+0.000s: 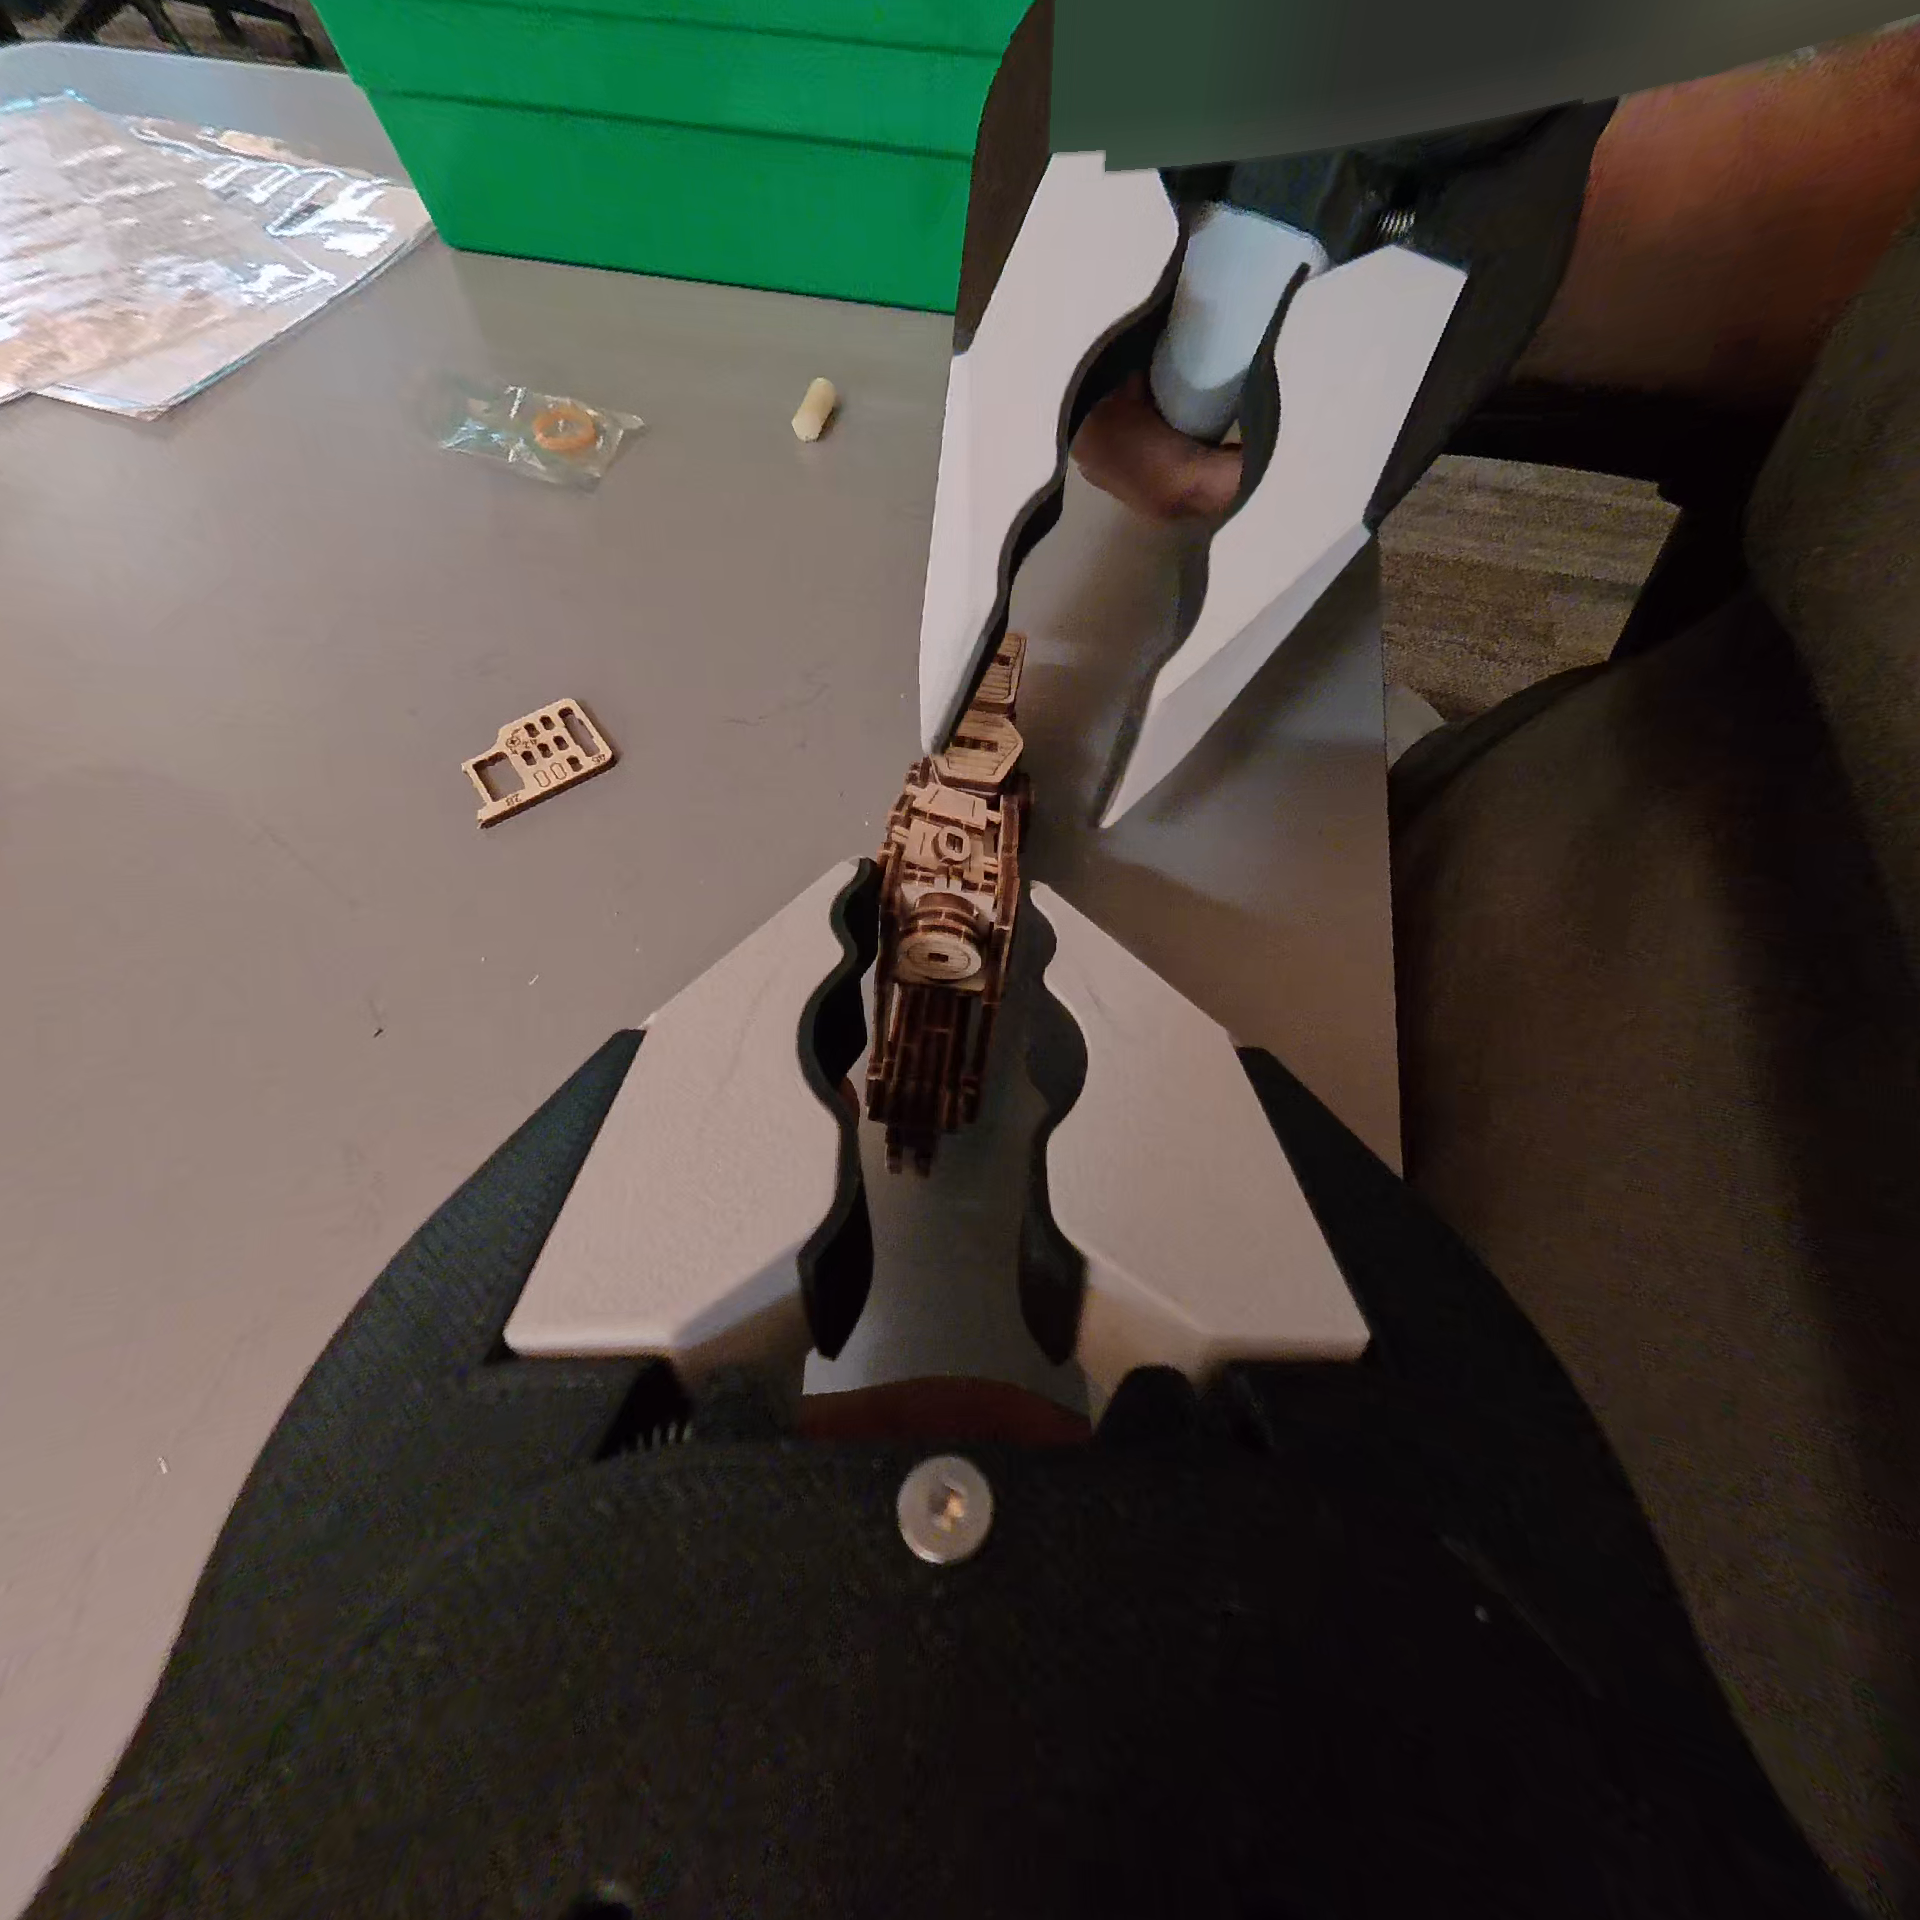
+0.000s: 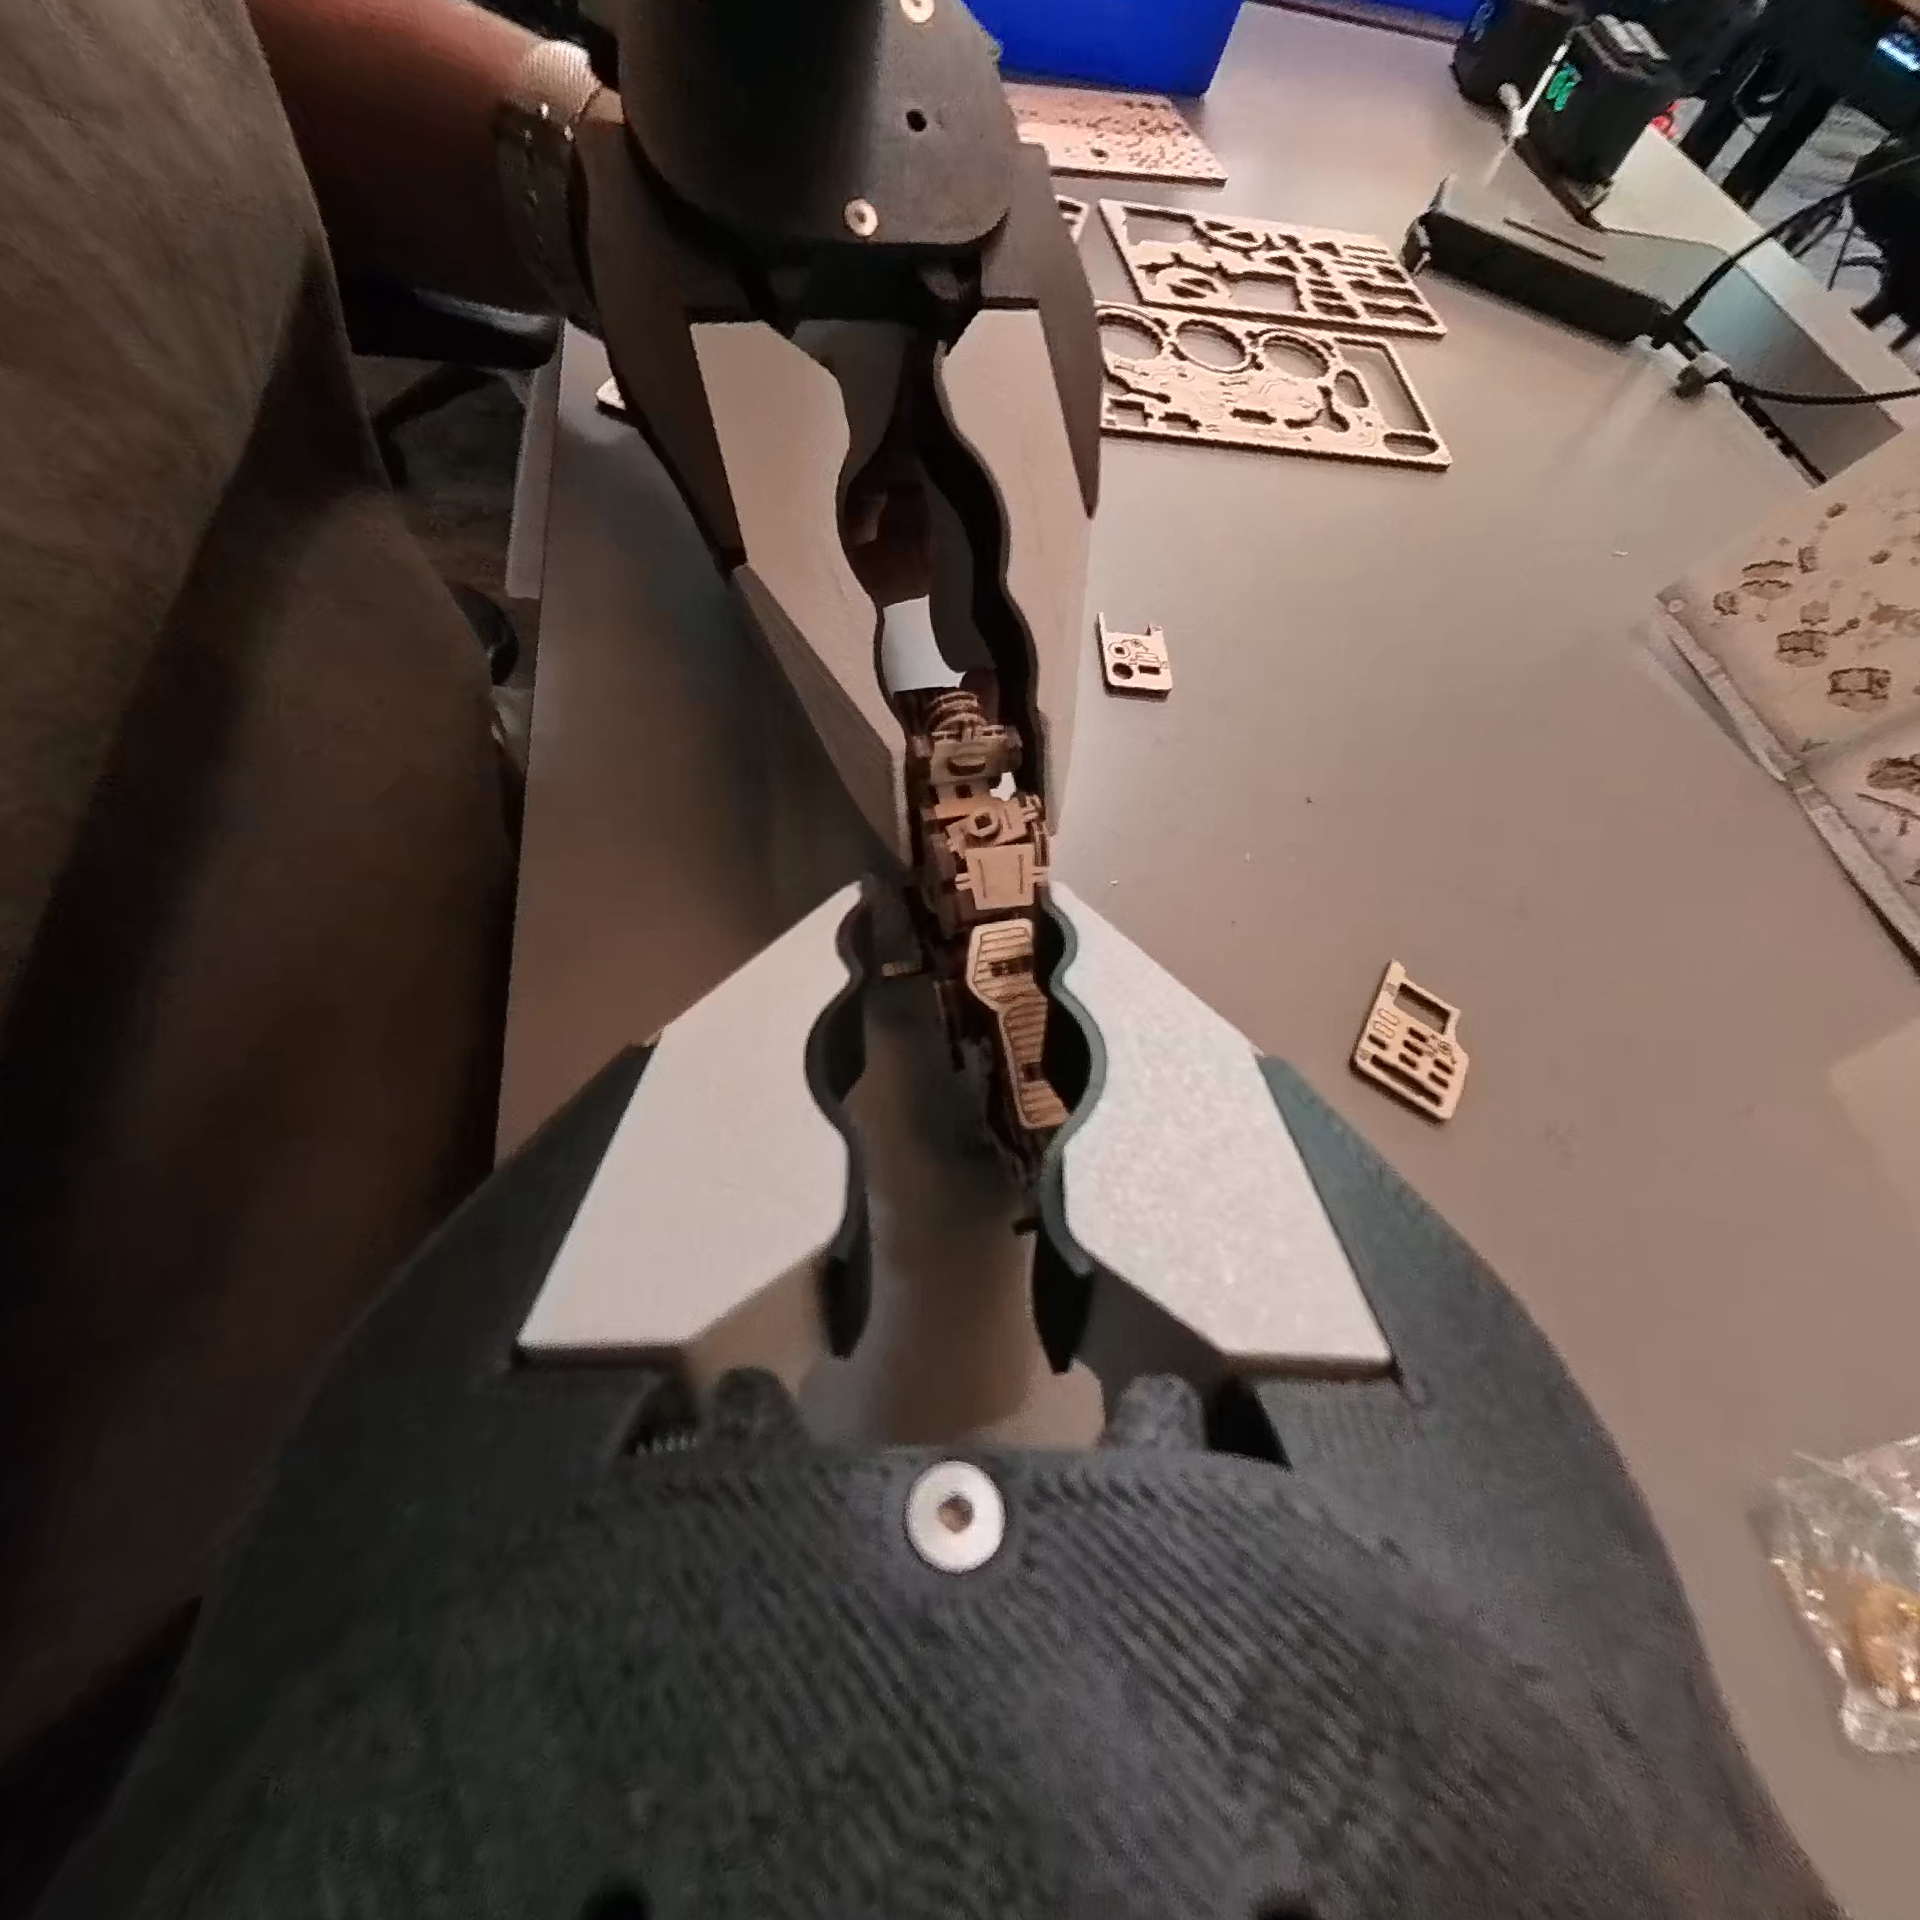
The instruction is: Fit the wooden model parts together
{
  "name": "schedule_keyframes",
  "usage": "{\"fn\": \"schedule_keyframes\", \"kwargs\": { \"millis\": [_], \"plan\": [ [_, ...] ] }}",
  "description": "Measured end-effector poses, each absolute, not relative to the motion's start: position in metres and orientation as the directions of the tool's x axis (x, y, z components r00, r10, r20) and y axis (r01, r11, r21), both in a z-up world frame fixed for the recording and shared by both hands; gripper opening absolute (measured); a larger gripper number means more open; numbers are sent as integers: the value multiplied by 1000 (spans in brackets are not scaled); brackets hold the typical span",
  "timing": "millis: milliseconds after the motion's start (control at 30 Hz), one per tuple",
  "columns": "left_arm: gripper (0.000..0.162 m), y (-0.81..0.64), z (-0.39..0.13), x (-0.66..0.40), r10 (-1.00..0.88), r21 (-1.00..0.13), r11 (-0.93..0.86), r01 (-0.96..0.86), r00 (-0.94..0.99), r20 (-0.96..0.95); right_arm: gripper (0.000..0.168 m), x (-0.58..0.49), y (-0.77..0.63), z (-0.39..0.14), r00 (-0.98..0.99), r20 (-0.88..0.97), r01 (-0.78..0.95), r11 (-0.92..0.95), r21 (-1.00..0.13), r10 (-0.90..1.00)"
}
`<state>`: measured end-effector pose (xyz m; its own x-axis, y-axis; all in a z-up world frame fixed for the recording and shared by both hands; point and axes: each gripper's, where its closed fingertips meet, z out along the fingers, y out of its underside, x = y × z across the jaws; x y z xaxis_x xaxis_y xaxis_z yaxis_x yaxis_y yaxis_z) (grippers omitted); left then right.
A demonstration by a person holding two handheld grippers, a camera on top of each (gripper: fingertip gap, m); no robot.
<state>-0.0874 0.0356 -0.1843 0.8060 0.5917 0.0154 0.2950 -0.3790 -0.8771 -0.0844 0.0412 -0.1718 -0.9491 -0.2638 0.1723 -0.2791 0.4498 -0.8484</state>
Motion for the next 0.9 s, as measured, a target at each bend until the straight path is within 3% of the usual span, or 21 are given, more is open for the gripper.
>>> {"fn": "schedule_keyframes", "kwargs": {
  "millis": [533, 733, 900],
  "plan": [
    [24, 37, -186, -87, 588, -870, -401, 286, 809, -6, 22, -90, 36, -174, -890, 285, -434, 469, -769, -356],
    [24, 37, -186, -87, 589, -870, -405, 280, 808, -14, 20, -90, 37, -174, -913, 214, -370, 483, -794, -347],
    [24, 37, -187, -87, 590, -868, -408, 281, 807, -16, 24, -95, 36, -168, -959, 38, -186, 522, -833, -281]
  ]
}}
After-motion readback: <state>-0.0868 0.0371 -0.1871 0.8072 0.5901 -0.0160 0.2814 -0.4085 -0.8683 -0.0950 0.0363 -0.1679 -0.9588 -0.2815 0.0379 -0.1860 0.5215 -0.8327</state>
